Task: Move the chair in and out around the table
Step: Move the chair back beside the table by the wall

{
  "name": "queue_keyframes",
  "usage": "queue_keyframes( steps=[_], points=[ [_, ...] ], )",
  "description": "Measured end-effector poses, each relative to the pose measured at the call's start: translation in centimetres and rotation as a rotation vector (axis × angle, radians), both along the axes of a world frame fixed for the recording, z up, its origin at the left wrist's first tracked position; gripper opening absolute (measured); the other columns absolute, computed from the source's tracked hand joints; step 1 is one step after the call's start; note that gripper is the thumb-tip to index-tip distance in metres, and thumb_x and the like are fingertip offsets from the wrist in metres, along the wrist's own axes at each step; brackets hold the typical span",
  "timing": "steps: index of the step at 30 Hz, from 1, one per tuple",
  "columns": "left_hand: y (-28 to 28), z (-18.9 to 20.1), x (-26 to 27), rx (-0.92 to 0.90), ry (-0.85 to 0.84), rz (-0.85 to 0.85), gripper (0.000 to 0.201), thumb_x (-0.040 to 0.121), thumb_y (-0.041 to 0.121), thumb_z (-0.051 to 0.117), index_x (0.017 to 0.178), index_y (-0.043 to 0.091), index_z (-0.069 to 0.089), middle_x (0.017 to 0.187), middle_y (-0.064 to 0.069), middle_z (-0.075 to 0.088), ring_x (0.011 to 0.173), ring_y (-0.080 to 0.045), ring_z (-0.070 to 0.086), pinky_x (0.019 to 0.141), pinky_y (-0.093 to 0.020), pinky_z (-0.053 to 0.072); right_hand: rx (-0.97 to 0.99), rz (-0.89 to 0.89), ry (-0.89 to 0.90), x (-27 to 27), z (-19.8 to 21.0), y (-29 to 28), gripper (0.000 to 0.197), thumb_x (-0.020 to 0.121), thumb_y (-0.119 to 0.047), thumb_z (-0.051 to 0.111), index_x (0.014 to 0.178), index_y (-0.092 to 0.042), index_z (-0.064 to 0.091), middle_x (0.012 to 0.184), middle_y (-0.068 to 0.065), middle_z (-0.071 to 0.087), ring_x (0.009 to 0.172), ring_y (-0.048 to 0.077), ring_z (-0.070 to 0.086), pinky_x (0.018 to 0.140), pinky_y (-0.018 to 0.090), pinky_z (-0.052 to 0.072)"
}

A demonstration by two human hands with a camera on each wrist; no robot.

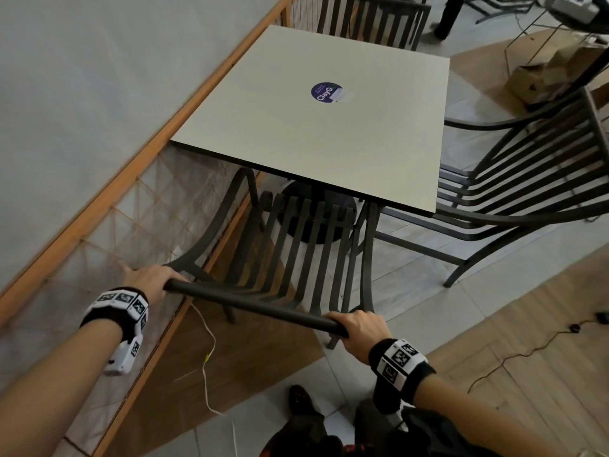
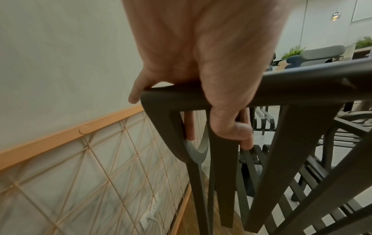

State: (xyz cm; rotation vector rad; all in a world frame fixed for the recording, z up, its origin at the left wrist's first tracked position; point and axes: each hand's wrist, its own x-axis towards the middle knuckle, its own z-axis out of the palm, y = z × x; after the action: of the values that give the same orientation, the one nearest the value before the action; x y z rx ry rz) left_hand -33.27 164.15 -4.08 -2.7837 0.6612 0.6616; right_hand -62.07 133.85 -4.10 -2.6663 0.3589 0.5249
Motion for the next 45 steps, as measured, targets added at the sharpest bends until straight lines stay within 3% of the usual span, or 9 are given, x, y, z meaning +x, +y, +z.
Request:
queue_keyframes(
  steps=[14,17,20,23,26,29,33,41,45],
  points=[
    [-5.0,0.9,3.5,-0.041,-0.036,0.023,0.036,0.088,0.010,0.056,0.071,0.042,0.059,0.074,0.010,0.057,0.082,-0.018,0.052,0.105,-0.071,0.023,-0.006,0.001,0.003,4.0,-0.3,-3.5,0.025,0.092,-0.028,0.050,0.115,-0.036,0.049,0.067,-0.013,0.046,0.061,0.009,0.050,0.051,0.019,0.033],
    [-5.2,1.1,1.6,-0.152,-0.093,0.044,0.038,0.082,0.006,0.062,0.085,0.044,0.062,0.092,0.011,0.058,0.106,-0.020,0.050,0.108,-0.068,0.017,0.059,0.068,0.012,3.8,-0.6,-4.5,0.029,0.090,-0.037,0.053,0.118,-0.037,0.046,0.080,-0.010,0.056,0.071,0.012,0.058,0.061,0.025,0.047],
    [-5.0,1.0,-0.8,-0.404,-0.156,0.158,0.049,0.075,-0.003,0.064,0.113,0.028,0.061,0.128,-0.002,0.053,0.128,-0.028,0.040,0.111,-0.064,0.019,0.228,0.079,0.105,3.5,-0.8,-6.8,0.048,0.082,-0.064,0.049,0.126,-0.049,0.035,0.099,-0.009,0.054,0.087,0.011,0.055,0.074,0.029,0.046],
    [-5.9,1.7,-4.6,-0.699,-0.050,0.412,0.069,0.074,-0.013,0.060,0.135,0.014,0.042,0.151,-0.011,0.026,0.137,-0.032,0.029,0.113,-0.054,0.031,0.397,-0.008,0.142,4.1,-1.8,-10.9,0.055,0.078,-0.076,0.034,0.127,-0.050,0.033,0.111,-0.008,0.056,0.095,0.010,0.057,0.082,0.032,0.047],
    [-8.2,1.8,-8.5,-0.834,0.038,0.539,0.075,0.081,-0.006,0.061,0.143,0.016,0.024,0.155,-0.011,0.014,0.138,-0.031,0.028,0.113,-0.048,0.030,0.270,-0.005,0.133,5.5,-3.3,-16.0,0.068,0.068,-0.082,0.032,0.124,-0.044,0.038,0.114,0.000,0.056,0.097,0.016,0.056,0.087,0.034,0.049],
    [-11.0,1.2,-11.1,-0.873,0.142,0.667,0.081,0.088,0.016,0.062,0.148,0.021,0.007,0.159,-0.009,0.009,0.142,-0.028,0.023,0.117,-0.049,0.023,0.019,0.173,0.173,7.7,-5.1,-20.5,0.049,0.088,-0.052,0.048,0.132,-0.033,0.038,0.124,0.007,0.054,0.110,0.022,0.052,0.095,0.035,0.045],
    [-16.1,1.1,-15.1,-0.840,0.181,0.811,0.092,0.089,0.038,0.058,0.148,0.022,-0.011,0.161,-0.004,0.000,0.147,-0.022,0.011,0.121,-0.046,0.016,-0.164,0.474,0.153,11.0,-8.0,-24.8,0.051,0.093,-0.028,0.047,0.141,-0.023,0.030,0.141,0.009,0.044,0.129,0.028,0.038,0.107,0.039,0.034],
    [-28.9,1.5,-25.0,-1.072,0.459,1.172,0.117,0.081,0.029,0.070,0.140,0.030,-0.032,0.151,0.000,0.036,0.133,-0.015,0.043,0.113,-0.043,0.037,-0.222,0.811,0.175,14.8,-12.5,-28.0,0.066,0.092,-0.034,0.050,0.146,-0.032,0.013,0.157,0.013,0.008,0.143,0.034,0.011,0.114,0.052,0.023],
    [-32.7,0.9,-28.0,-1.104,0.535,1.386,0.107,0.090,0.021,0.060,0.135,0.038,-0.035,0.106,0.005,0.057,0.093,-0.026,0.065,0.073,-0.032,0.058,-0.258,0.867,0.242,14.6,-14.9,-28.2,0.063,0.092,-0.040,0.049,0.146,-0.033,0.018,0.157,0.015,0.007,0.144,0.035,0.004,0.116,0.053,0.013]
  ],
)
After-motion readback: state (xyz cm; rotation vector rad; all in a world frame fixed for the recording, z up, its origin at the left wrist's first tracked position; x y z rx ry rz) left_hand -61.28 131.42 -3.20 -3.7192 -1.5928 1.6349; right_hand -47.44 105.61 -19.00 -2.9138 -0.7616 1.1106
